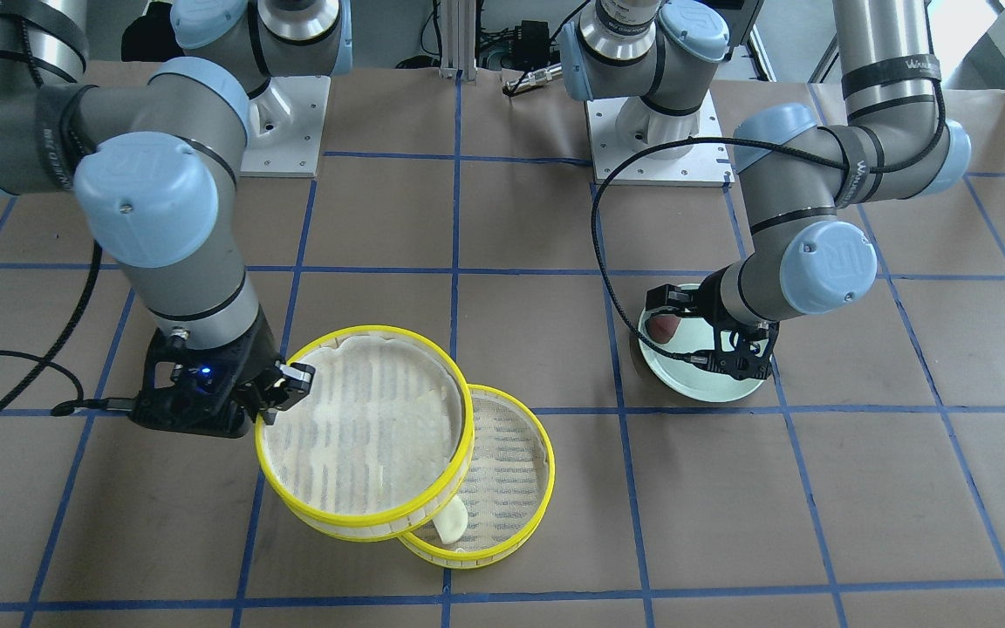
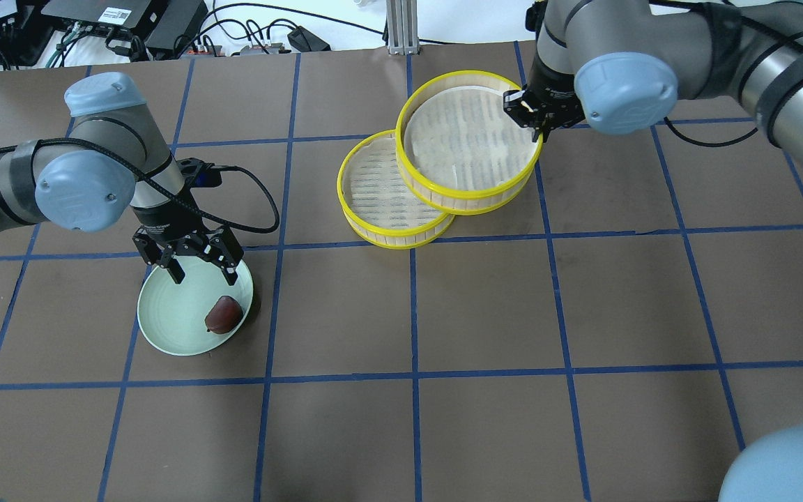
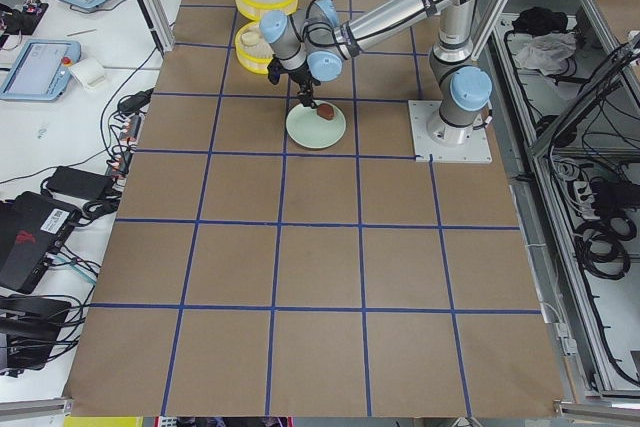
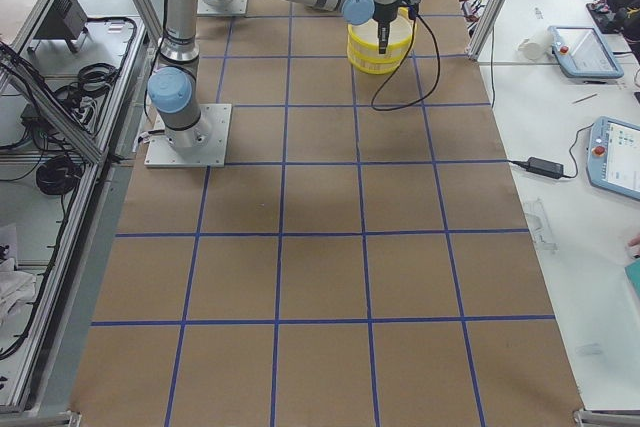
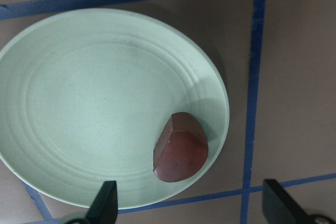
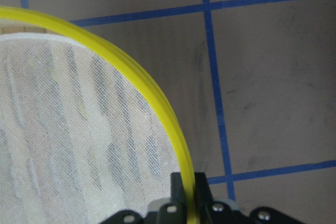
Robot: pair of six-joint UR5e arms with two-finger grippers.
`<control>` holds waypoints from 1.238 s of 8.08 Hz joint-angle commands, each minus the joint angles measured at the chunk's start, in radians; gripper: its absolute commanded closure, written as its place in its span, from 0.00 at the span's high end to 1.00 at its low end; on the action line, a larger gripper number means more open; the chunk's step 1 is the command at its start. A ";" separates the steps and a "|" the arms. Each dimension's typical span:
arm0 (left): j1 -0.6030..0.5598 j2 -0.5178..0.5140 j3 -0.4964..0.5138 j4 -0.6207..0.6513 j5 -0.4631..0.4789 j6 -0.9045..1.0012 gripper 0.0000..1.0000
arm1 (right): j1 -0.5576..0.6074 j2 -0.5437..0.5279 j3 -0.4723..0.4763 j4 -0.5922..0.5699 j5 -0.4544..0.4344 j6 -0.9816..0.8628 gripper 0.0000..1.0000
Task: Place buns in different layers of steamer
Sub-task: 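Move left gripper to the brown bun while right gripper restacks top tier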
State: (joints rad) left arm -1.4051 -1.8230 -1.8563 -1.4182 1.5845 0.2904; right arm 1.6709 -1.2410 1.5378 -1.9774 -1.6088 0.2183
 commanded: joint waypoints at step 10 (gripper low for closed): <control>0.000 -0.075 -0.053 0.090 0.008 0.001 0.96 | 0.144 0.120 0.018 -0.098 0.009 0.312 0.00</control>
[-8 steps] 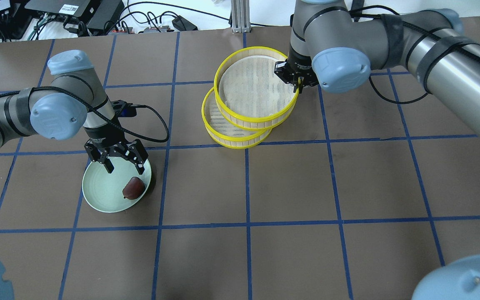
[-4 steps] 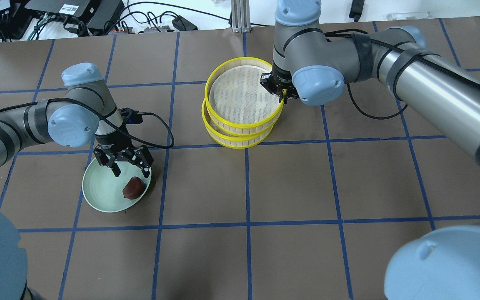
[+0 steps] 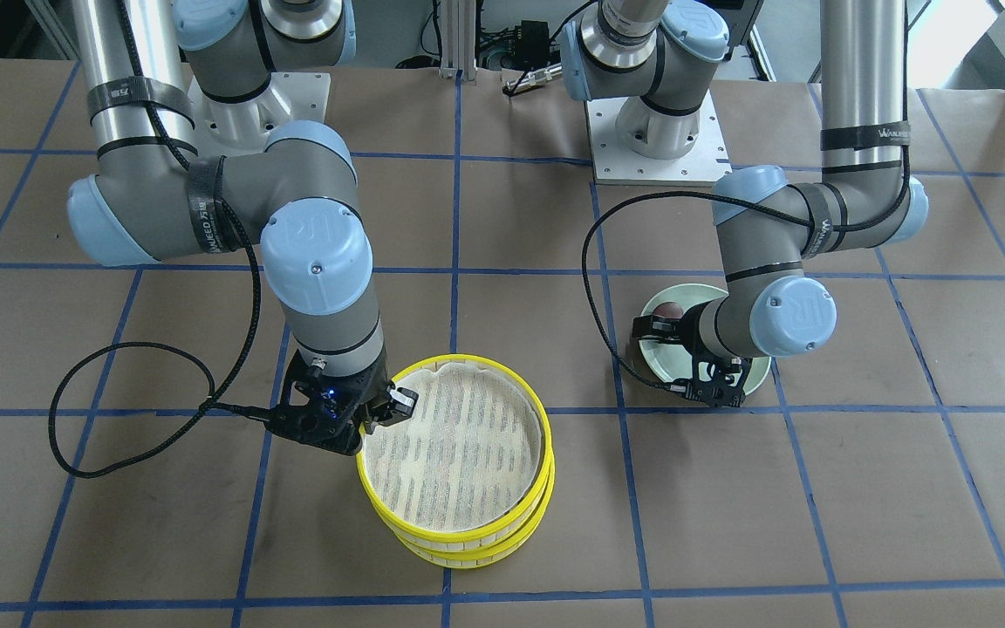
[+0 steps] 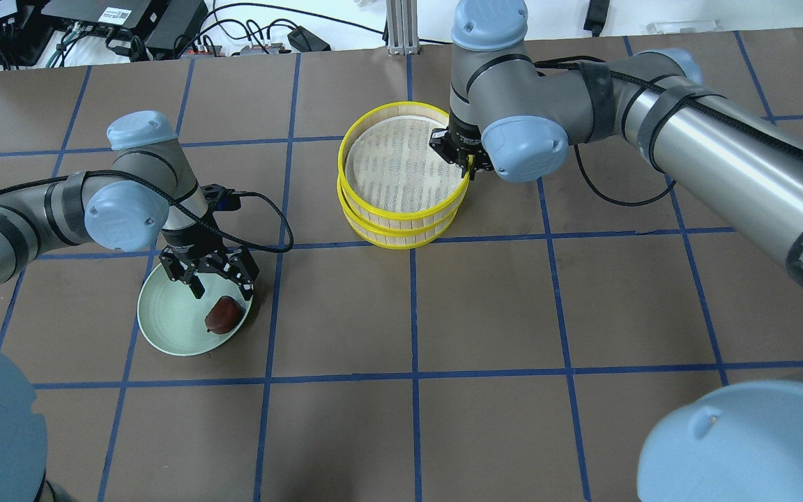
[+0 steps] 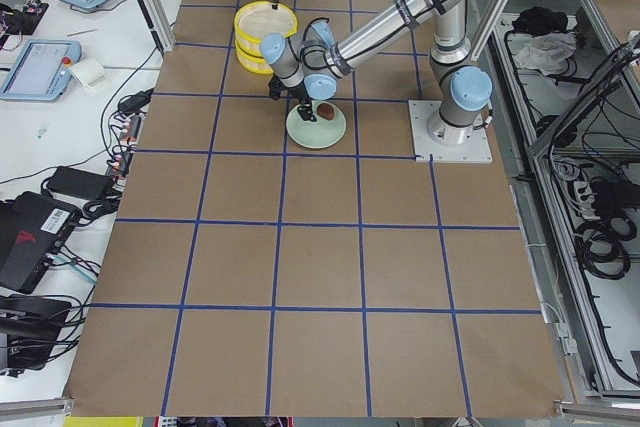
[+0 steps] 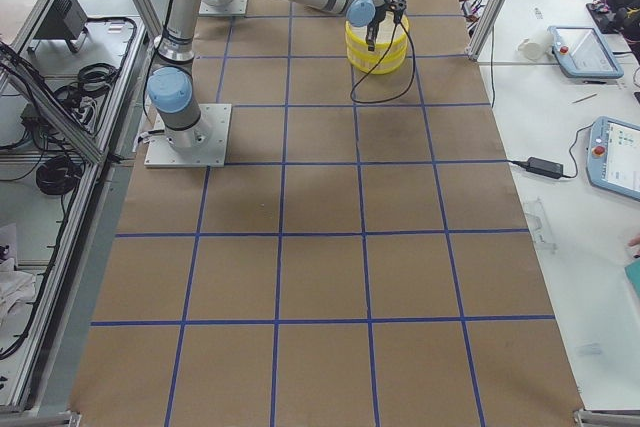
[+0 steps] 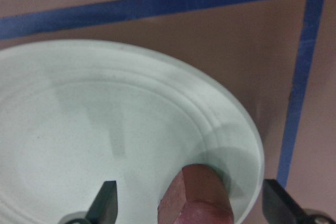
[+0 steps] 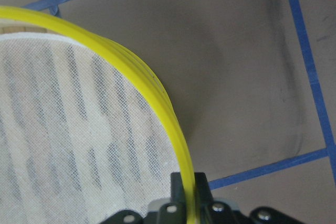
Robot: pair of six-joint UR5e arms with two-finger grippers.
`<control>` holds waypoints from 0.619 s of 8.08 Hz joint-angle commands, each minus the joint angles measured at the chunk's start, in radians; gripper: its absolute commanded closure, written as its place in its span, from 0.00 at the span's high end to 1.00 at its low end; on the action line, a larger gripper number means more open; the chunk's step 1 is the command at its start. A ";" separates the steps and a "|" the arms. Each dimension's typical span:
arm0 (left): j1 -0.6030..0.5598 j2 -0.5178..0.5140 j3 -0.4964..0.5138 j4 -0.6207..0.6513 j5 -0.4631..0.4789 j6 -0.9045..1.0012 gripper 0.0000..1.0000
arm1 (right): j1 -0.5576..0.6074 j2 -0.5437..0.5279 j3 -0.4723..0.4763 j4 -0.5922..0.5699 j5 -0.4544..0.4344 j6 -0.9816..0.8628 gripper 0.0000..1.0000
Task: Place buns in different layers of steamer
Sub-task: 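Grasp the brown bun on the green plate with the left gripper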
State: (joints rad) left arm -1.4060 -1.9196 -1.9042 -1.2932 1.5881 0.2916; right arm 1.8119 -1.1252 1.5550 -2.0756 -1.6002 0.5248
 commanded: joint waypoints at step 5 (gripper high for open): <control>0.001 0.022 -0.015 -0.037 0.036 -0.002 0.70 | 0.003 0.009 -0.003 -0.003 -0.001 0.007 0.00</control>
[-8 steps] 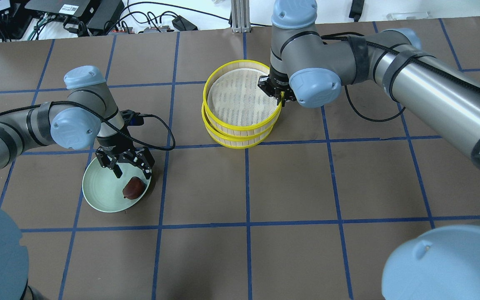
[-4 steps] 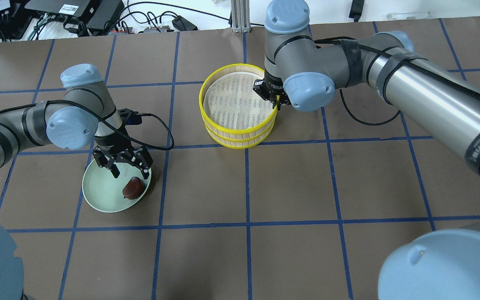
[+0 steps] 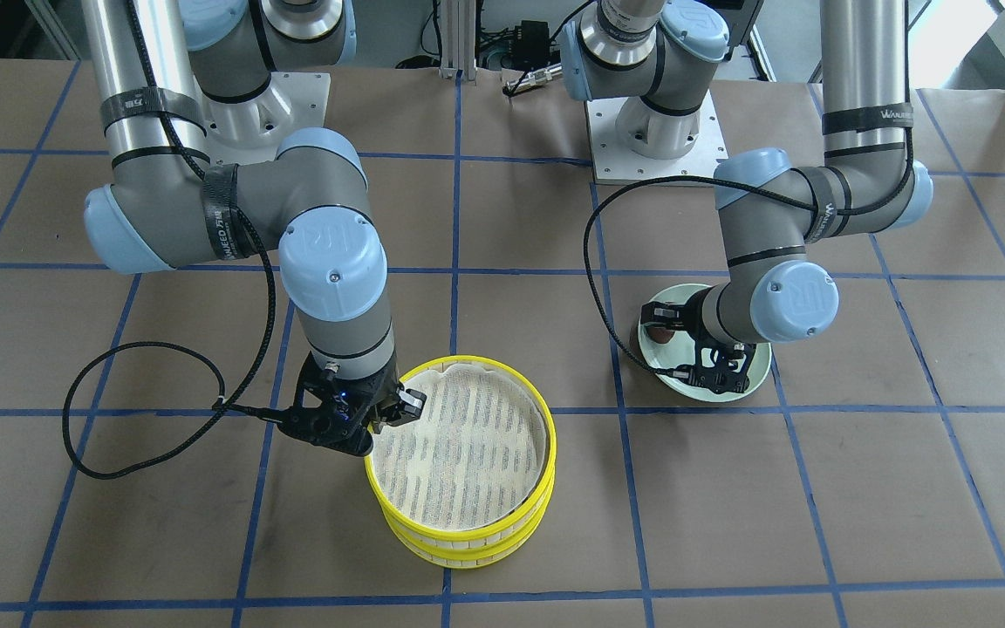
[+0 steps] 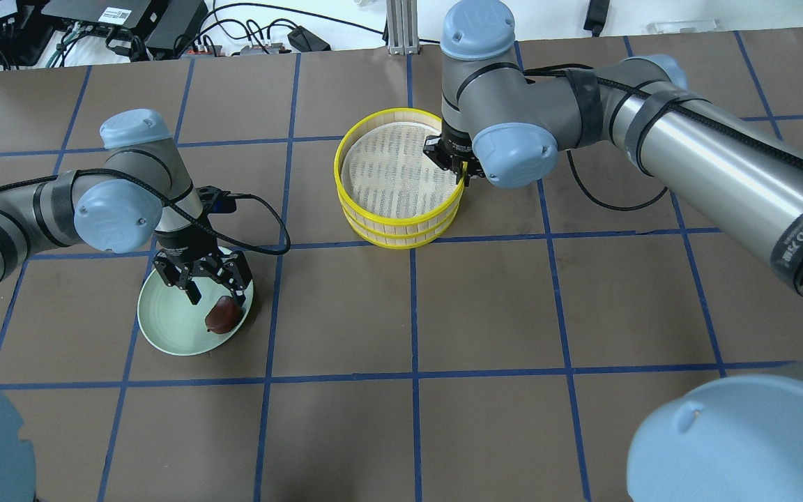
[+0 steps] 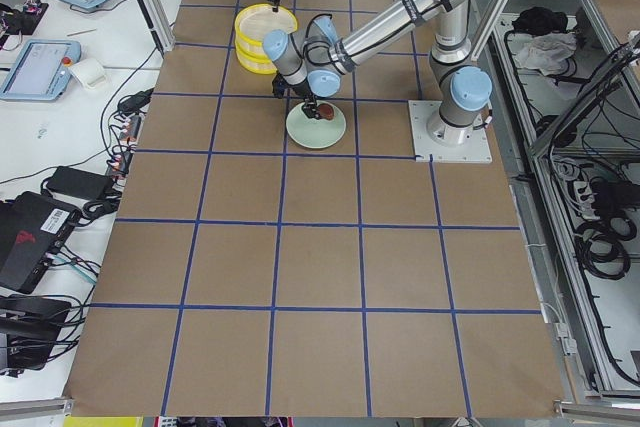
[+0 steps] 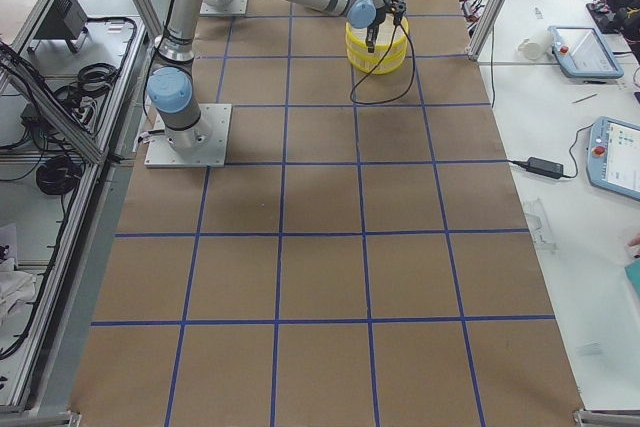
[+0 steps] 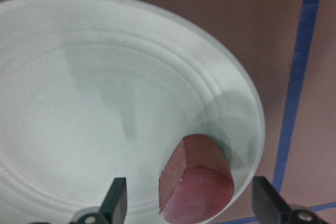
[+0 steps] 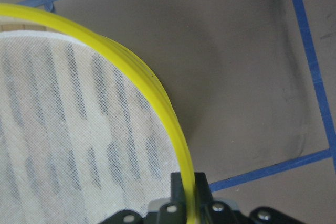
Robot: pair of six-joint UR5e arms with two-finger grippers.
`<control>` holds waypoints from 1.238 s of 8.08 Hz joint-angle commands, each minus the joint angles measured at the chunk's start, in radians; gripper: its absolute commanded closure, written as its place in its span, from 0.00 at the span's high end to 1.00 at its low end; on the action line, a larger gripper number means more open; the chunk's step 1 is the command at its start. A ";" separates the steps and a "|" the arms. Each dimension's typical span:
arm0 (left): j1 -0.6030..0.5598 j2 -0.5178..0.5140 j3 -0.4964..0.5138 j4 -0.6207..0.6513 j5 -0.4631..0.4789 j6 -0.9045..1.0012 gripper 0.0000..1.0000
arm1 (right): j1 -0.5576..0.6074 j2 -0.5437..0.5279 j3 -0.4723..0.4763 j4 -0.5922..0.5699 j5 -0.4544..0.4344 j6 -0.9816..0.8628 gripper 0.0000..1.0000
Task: Place buns in different layers of steamer
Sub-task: 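Grasp the brown bun on the green plate with the left gripper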
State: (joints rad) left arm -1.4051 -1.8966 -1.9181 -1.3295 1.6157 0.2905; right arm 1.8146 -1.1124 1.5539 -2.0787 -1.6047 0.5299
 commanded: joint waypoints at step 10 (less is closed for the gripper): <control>0.002 -0.015 -0.001 -0.001 0.000 -0.025 0.49 | 0.002 -0.001 -0.008 -0.001 0.008 0.028 0.00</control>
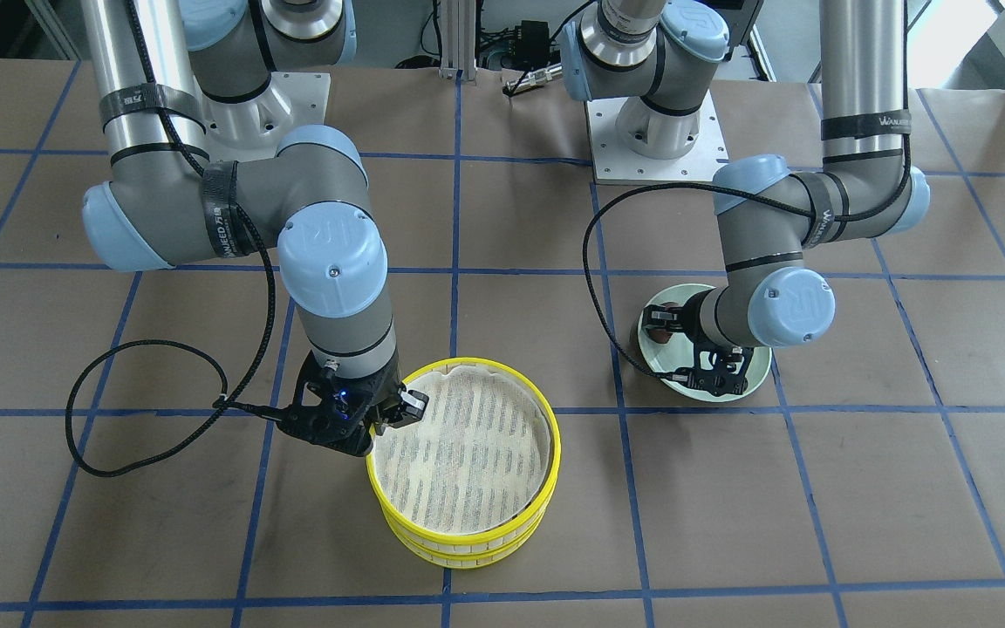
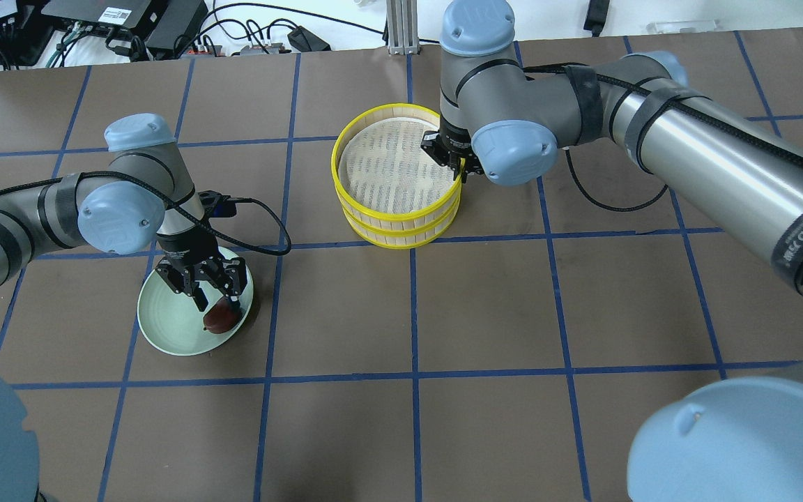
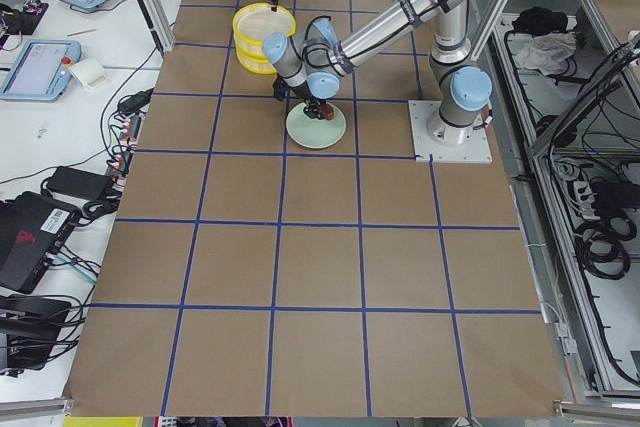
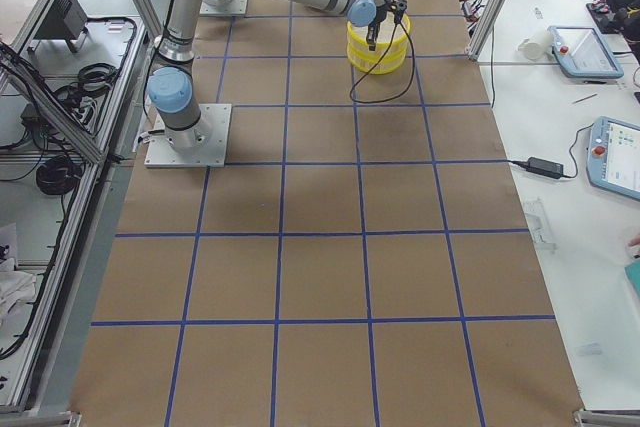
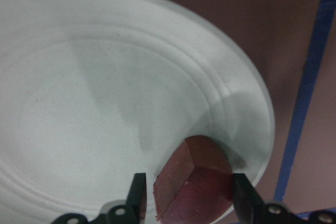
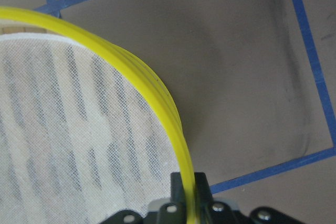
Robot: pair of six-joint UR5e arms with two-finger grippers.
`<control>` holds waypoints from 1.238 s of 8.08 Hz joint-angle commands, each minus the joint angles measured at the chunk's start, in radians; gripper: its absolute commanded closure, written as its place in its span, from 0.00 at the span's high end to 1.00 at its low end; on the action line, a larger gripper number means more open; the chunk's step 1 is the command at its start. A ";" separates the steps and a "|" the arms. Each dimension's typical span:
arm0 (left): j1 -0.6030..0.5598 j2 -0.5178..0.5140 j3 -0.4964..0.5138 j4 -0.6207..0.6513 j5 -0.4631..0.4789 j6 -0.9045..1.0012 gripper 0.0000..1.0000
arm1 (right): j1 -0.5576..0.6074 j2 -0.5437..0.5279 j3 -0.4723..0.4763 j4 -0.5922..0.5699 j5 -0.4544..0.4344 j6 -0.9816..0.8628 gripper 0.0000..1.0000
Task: Place buns in different layers of steamer
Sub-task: 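Grasp the brown bun on the green plate with the left gripper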
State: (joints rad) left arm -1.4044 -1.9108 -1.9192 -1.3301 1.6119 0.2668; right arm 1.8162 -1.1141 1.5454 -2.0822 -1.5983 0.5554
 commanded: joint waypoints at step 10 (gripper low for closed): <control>0.002 0.047 0.235 -0.089 0.000 -0.077 0.00 | 0.000 0.000 0.007 0.013 0.005 0.005 0.21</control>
State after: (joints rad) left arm -1.4035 -1.8717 -1.7511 -1.4024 1.6142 0.1927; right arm 1.8163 -1.1128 1.5522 -2.0738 -1.5935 0.5597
